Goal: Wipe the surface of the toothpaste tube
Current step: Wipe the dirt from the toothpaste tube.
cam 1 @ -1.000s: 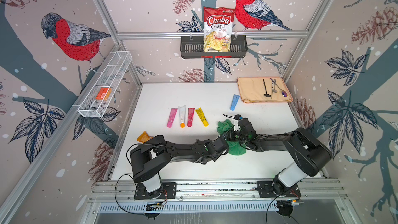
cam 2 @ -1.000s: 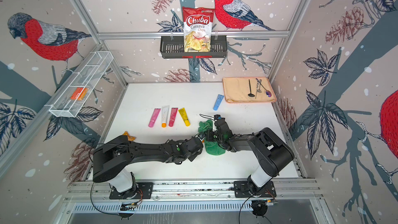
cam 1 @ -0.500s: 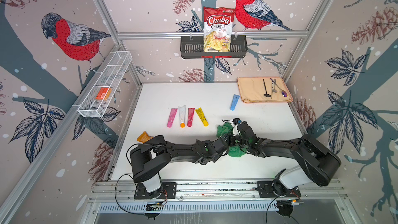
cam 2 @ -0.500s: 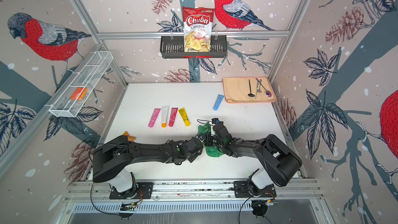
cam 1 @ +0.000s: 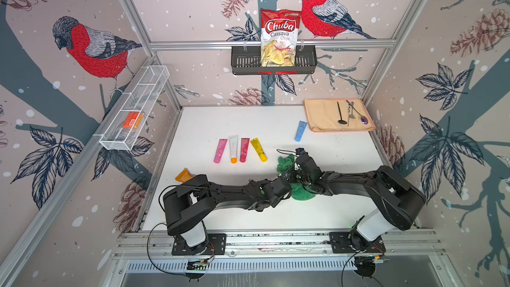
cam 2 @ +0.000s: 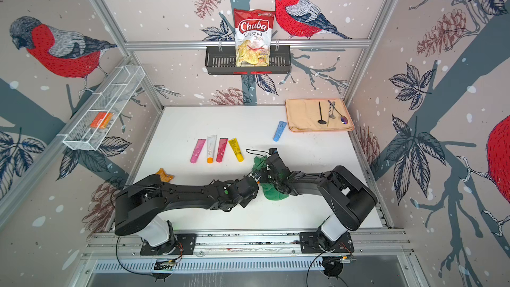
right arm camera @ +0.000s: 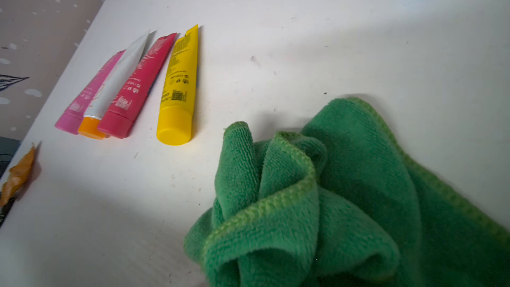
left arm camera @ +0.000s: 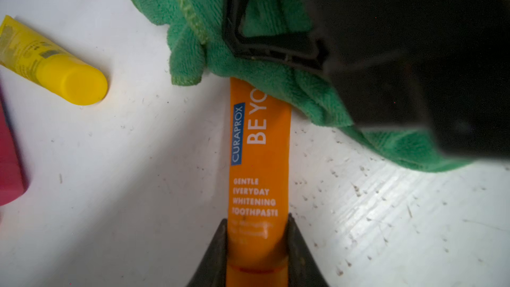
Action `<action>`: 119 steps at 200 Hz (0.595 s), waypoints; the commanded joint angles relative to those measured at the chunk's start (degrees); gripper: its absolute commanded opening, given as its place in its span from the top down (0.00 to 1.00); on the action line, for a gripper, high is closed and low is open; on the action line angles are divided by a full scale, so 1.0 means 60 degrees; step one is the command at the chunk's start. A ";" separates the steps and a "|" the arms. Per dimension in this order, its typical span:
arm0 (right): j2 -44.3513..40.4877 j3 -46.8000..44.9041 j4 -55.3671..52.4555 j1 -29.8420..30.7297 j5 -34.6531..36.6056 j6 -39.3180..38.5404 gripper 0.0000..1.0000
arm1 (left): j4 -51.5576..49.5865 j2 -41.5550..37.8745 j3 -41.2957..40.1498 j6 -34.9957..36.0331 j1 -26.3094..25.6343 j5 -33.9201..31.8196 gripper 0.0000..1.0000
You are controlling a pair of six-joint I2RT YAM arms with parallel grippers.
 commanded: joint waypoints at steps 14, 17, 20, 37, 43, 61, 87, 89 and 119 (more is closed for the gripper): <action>-0.0192 -0.0144 -0.3473 -0.0056 0.2464 0.0203 0.95 | 0.0728 -0.0389 -0.0292 0.0177 -0.0015 -0.0111 0.82; -0.0227 -0.0152 -0.3488 -0.0055 0.2465 0.0213 0.95 | 0.0728 -0.0410 -0.0309 0.0177 -0.0005 -0.0119 0.82; -0.0275 -0.0158 -0.3495 -0.0062 0.2467 0.0206 0.95 | 0.0721 -0.0407 -0.0323 0.0199 -0.0007 -0.0117 0.82; -0.0593 -0.0250 -0.3316 -0.0041 0.2042 0.0149 0.95 | 0.0714 -0.0449 -0.0418 0.0216 -0.0015 -0.0091 0.82; -0.0776 -0.0323 -0.3112 -0.0029 0.1686 0.0100 0.95 | 0.0706 -0.0458 -0.0429 0.0217 -0.0015 -0.0083 0.82; -0.1549 -0.0718 -0.2084 0.0068 0.0157 0.0121 0.96 | 0.0728 -0.0480 -0.0475 0.0223 -0.0015 -0.0060 0.82; -0.2527 -0.1236 -0.0653 0.0257 -0.1790 0.0526 0.96 | 0.0728 -0.0466 -0.0464 0.0236 -0.0009 -0.0026 0.83; -0.2585 -0.1260 -0.0595 0.0272 -0.1889 0.0555 0.96 | 0.0739 -0.0465 -0.0468 0.0244 -0.0014 -0.0036 0.82; -0.2929 -0.1560 0.0386 0.0311 -0.2972 0.0911 0.96 | 0.0741 -0.0334 -0.0390 0.0291 -0.0016 0.0040 0.82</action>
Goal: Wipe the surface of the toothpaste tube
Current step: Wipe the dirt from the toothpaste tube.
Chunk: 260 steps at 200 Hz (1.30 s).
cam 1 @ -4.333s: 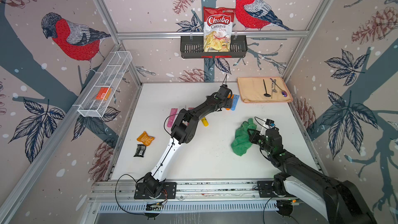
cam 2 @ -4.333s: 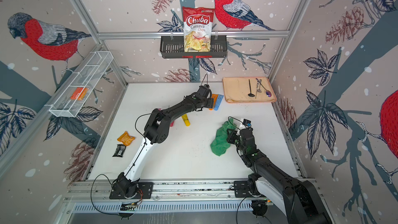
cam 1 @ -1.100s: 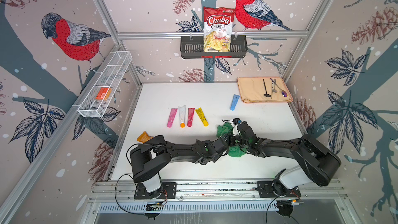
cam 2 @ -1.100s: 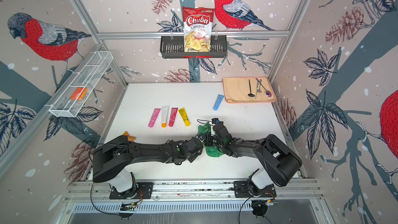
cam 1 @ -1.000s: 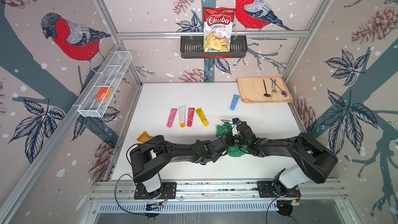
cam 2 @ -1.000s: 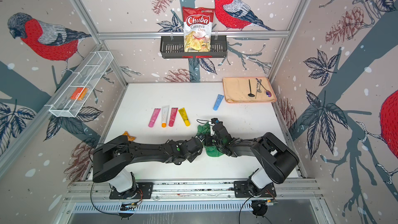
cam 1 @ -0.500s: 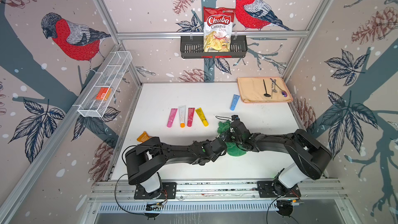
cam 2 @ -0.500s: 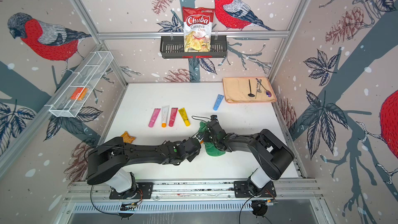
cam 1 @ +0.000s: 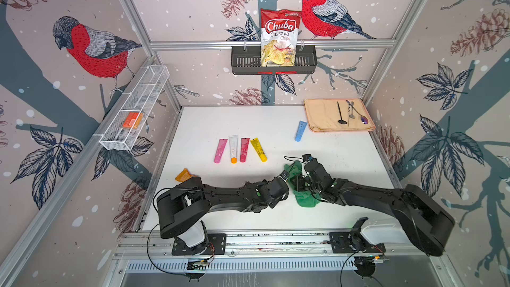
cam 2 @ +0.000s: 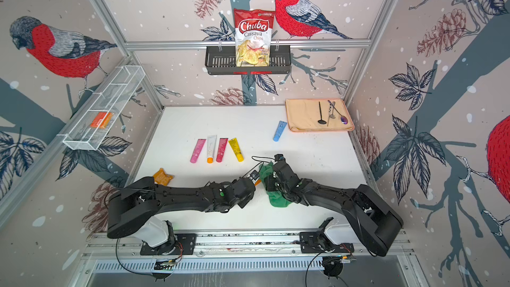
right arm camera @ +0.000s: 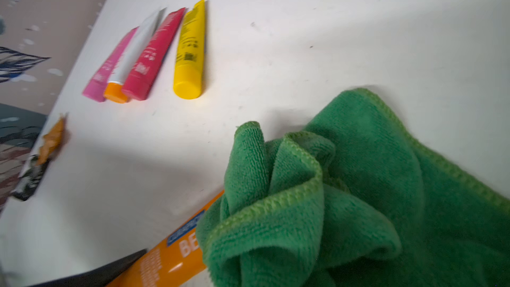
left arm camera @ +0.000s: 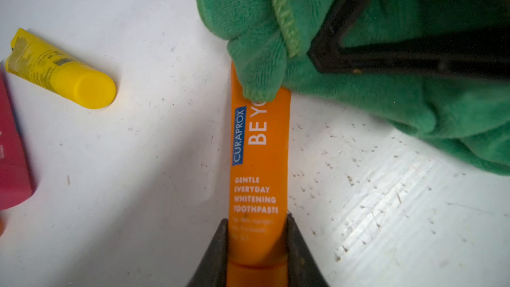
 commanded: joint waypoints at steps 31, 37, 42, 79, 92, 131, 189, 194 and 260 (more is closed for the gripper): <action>0.0141 -0.0348 0.2095 0.0006 -0.2004 0.0747 0.96 | 0.0368 0.0078 0.0062 0.0141 -0.0012 0.0092 0.83; 0.0279 -0.0334 0.2218 -0.0020 -0.2040 0.0765 0.96 | 0.0378 0.0069 0.0060 0.0147 -0.0021 0.0093 0.83; 0.0388 -0.0325 0.2317 -0.0049 -0.2066 0.0773 0.96 | 0.0392 0.0071 0.0047 0.0155 -0.0026 0.0104 0.83; 0.1419 -0.0035 0.2292 -0.0222 -0.1759 0.0641 0.96 | 0.0360 0.0173 0.0118 0.0240 -0.0104 0.0175 0.83; 0.1736 0.0221 0.1653 -0.0270 -0.1139 0.0396 0.96 | 0.0349 0.0188 0.0135 0.0258 -0.0114 0.0176 0.83; 0.2093 0.0332 0.0343 -0.1100 0.0297 -0.0164 0.96 | 0.0458 -0.0060 -0.0054 0.0237 -0.0108 0.0175 0.84; 0.1592 0.1239 -0.1072 -0.0766 0.1579 -0.0566 0.97 | 0.0470 -0.0031 -0.0040 0.0217 -0.0115 0.0135 0.84; 0.1490 0.1227 -0.0857 -0.0698 0.1227 -0.0567 0.97 | 0.0478 -0.0045 -0.0060 0.0207 -0.0115 0.0118 0.84; 0.1159 0.1007 0.1505 -0.0112 -0.2605 0.0222 0.96 | 0.0480 -0.0004 -0.0021 0.0206 -0.0115 0.0097 0.84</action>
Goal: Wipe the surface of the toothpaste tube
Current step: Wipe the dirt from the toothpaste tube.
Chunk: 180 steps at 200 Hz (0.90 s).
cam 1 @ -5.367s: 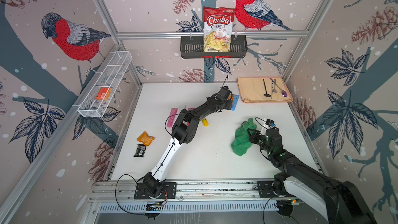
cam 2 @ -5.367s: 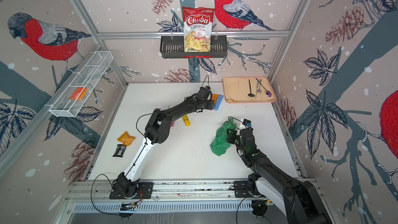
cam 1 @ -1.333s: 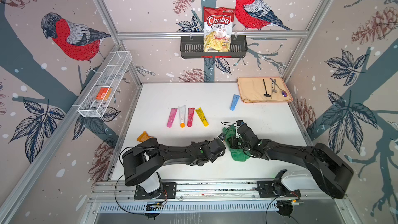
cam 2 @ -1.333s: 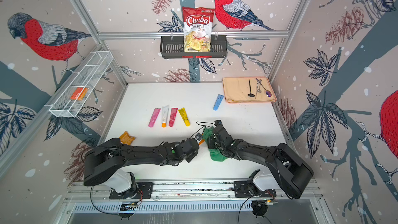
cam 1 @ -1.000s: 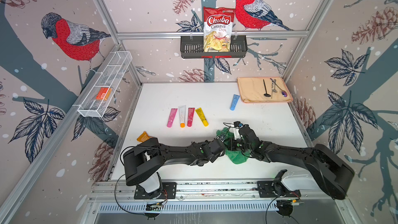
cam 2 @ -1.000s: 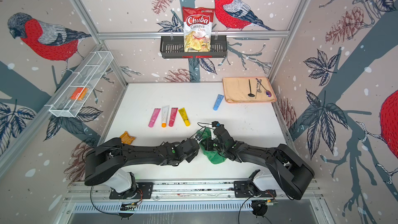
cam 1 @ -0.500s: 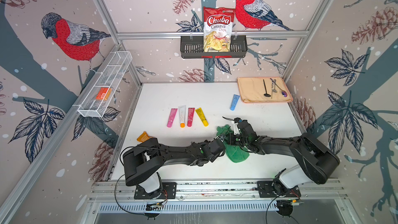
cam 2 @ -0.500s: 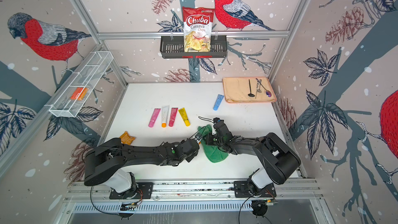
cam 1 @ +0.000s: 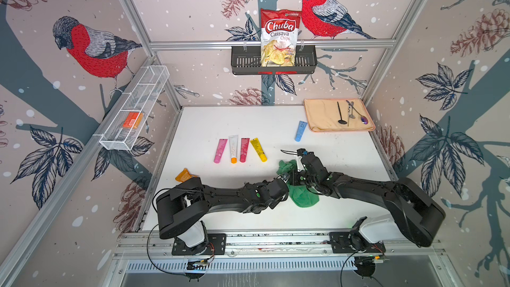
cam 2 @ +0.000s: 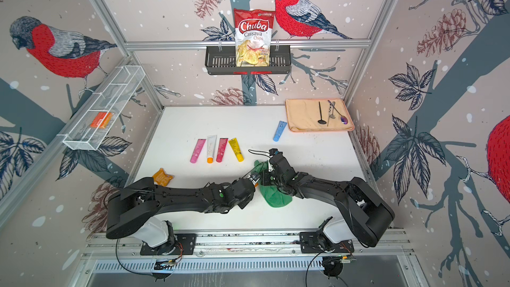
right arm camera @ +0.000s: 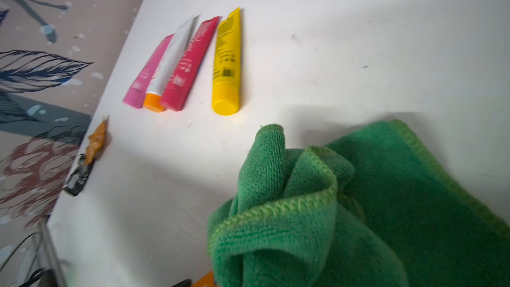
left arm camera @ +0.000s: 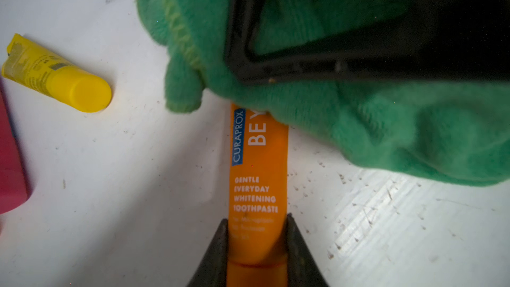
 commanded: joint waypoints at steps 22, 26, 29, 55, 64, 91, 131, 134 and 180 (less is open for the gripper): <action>0.0892 0.0126 0.0834 0.0074 -0.0898 0.0195 0.96 | 0.0364 -0.0021 0.0050 0.0141 -0.0035 0.0071 0.84; 0.1025 0.0169 0.0715 0.0070 -0.0690 0.0146 0.96 | 0.0371 -0.0039 0.0047 0.0136 -0.0042 0.0063 0.84; 0.1119 0.0199 0.0599 0.0073 -0.0515 0.0109 0.96 | 0.0378 -0.0053 0.0025 0.0133 -0.0036 0.0054 0.84; 0.1716 0.0416 -0.0410 -0.0089 0.0997 -0.0205 0.97 | 0.0377 -0.0145 -0.0017 0.0133 -0.0035 0.0064 0.84; 0.1841 0.0427 -0.0749 -0.0215 0.1450 -0.0295 0.96 | 0.0379 -0.0133 -0.0025 0.0124 -0.0035 0.0076 0.84; 0.1866 0.0327 -0.1462 -0.0768 0.2640 -0.0547 0.96 | 0.0378 -0.0131 -0.0012 0.0133 -0.0035 0.0073 0.85; 0.1507 0.0206 -0.1803 -0.1228 0.3901 -0.0661 0.97 | 0.0360 -0.0160 -0.0014 0.0086 -0.0035 0.0040 0.84; 0.1442 0.0206 -0.1816 -0.1230 0.3924 -0.0656 0.97 | 0.0347 -0.0167 0.0001 0.0086 -0.0038 0.0040 0.84; -0.1211 -0.0358 -0.1803 -0.1186 0.3861 -0.0598 0.97 | 0.0176 -0.0239 0.0075 -0.0003 -0.0035 0.0131 0.76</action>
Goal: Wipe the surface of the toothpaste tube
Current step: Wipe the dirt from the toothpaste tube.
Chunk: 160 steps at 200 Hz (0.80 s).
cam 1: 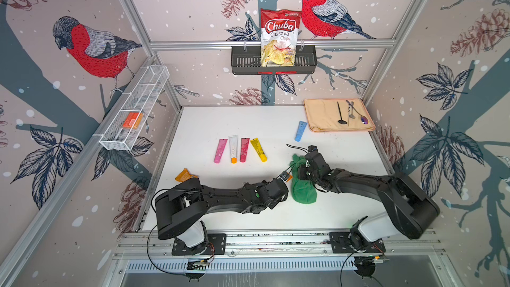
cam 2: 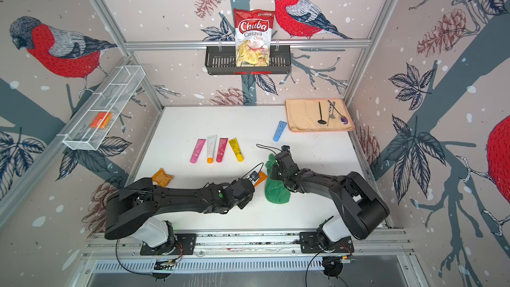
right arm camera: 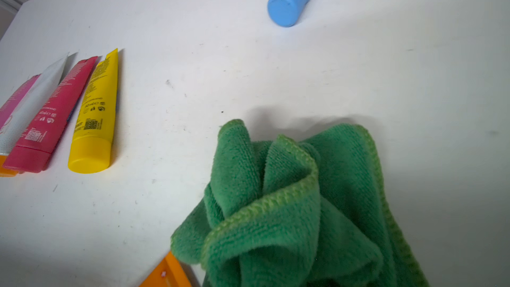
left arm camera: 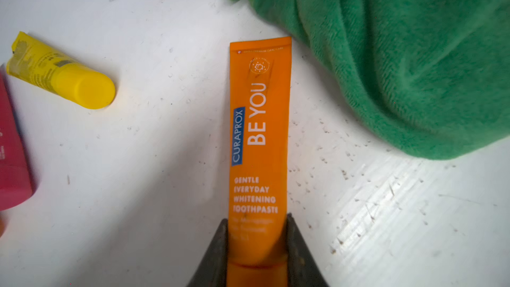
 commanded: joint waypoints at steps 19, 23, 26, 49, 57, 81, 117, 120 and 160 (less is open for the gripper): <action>-0.2707 -0.0474 -0.0986 -0.0059 0.0548 -0.0156 0.97 | 0.0056 -0.0292 0.0180 -0.0041 -0.0018 0.0609 0.54; -0.2972 -0.0483 -0.1084 -0.0073 0.0537 -0.0173 0.97 | 0.0013 -0.0339 0.0200 -0.0071 -0.0020 0.0692 0.50; -0.3155 -0.0483 -0.1169 -0.0088 0.0534 -0.0188 0.97 | -0.0015 -0.0381 0.0212 -0.0094 -0.0004 0.0745 0.47; -0.4215 -0.0541 -0.1753 -0.0232 0.0539 -0.0323 0.96 | -0.0295 -0.0839 0.0450 -0.0286 0.0098 0.1155 0.29; -0.4490 -0.0602 -0.1861 -0.0312 0.0536 -0.0370 0.96 | -0.0468 -0.1066 0.0610 -0.0487 0.0164 0.1156 0.26; -0.5153 -0.0960 -0.1885 -0.0690 0.0176 -0.0455 0.96 | -0.1167 -0.1603 0.1078 -0.1133 0.0928 0.1834 0.21; -0.5373 -0.1416 -0.1597 -0.1111 -0.0721 -0.0613 0.96 | -0.1265 -0.1813 0.1080 -0.1725 0.2371 0.3961 0.34; -0.5369 -0.1428 -0.1583 -0.1126 -0.0757 -0.0620 0.96 | -0.1259 -0.1749 0.1090 -0.1762 0.2417 0.4081 0.35; -0.5211 -0.1547 -0.1463 -0.1199 -0.1331 -0.0785 0.95 | -0.1624 -0.0551 0.1405 -0.1882 0.2642 0.5127 0.48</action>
